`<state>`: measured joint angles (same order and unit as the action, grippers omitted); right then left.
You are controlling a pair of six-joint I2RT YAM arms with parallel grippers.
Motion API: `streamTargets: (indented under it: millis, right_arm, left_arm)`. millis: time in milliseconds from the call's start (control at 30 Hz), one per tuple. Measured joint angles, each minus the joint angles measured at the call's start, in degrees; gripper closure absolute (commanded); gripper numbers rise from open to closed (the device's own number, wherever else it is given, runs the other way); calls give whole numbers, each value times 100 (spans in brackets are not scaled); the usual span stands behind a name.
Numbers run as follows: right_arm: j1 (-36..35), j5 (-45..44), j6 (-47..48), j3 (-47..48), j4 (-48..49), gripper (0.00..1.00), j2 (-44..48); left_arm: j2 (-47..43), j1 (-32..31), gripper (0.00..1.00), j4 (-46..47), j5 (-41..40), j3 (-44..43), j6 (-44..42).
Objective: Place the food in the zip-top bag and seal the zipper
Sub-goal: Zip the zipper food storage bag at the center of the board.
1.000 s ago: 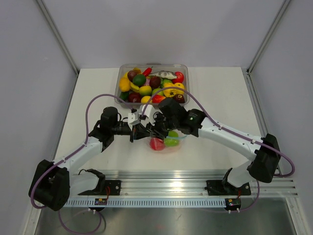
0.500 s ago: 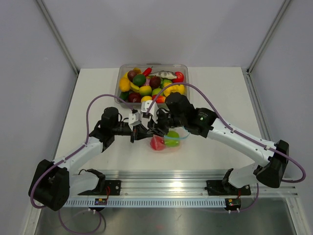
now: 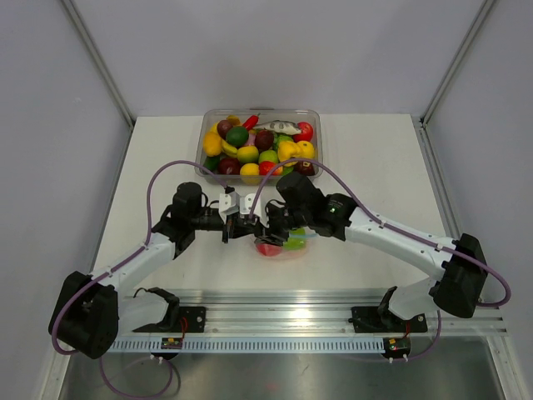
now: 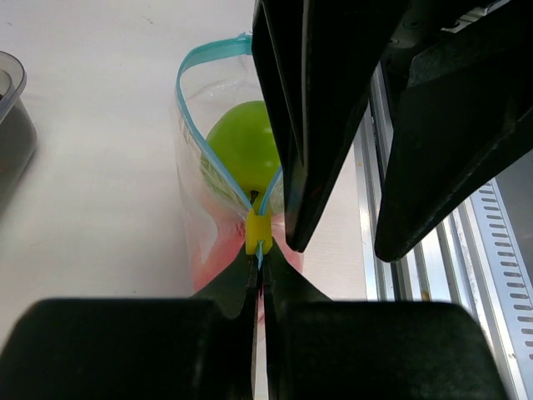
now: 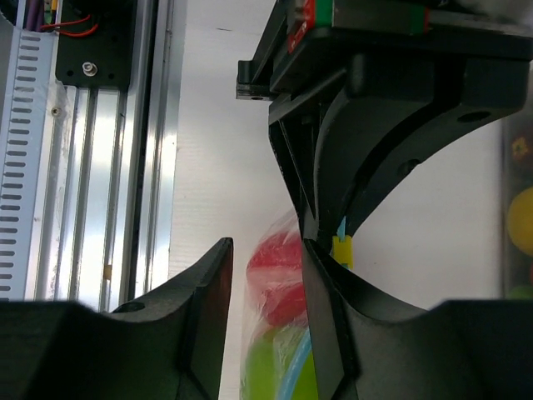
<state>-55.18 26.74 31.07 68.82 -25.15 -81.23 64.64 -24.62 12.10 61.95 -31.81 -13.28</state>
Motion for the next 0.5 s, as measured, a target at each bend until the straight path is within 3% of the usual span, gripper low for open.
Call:
streamTargets:
  millis: [500]
  right_arm:
    - [160, 232, 68, -22, 208, 54, 46]
  left_arm:
    - [2, 0, 100, -59, 0, 0, -50]
